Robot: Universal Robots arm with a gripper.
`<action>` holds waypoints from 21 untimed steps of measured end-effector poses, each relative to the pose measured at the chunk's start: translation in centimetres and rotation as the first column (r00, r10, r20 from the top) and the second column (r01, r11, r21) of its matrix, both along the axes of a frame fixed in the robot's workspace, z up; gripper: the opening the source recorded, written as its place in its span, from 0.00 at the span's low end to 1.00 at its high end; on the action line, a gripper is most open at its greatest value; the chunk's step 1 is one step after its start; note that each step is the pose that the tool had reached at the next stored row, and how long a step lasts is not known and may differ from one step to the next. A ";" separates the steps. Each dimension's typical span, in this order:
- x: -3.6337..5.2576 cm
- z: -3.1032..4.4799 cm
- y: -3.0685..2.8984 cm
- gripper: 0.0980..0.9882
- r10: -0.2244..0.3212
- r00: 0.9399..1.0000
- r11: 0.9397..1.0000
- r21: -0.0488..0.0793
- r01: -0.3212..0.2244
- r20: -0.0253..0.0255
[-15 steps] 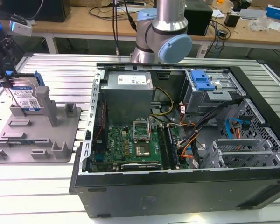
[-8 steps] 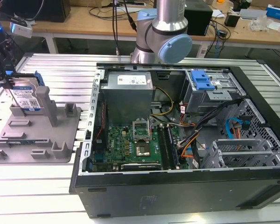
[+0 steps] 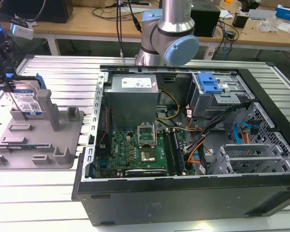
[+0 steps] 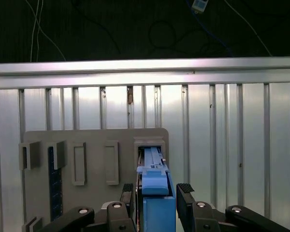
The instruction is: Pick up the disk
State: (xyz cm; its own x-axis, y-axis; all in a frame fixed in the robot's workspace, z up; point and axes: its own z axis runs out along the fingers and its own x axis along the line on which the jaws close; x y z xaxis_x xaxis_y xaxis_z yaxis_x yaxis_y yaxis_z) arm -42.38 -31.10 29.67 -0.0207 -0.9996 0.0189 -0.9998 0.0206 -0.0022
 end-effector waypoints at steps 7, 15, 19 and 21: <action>0.00 -0.03 0.00 0.33 0.000 1.000 1.000 0.000 0.000 0.000; 0.00 -0.05 0.00 0.33 0.000 1.000 1.000 0.000 0.000 0.000; -0.01 -0.10 -0.01 0.30 0.000 1.000 1.000 0.000 0.000 0.000; 0.00 -0.11 -0.02 0.30 0.000 1.000 1.000 0.000 0.000 0.000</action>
State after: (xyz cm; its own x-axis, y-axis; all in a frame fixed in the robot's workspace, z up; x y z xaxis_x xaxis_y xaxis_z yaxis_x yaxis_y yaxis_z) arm -42.38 -31.12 29.56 -0.0207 -0.9996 0.0189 -0.9998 0.0206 -0.0021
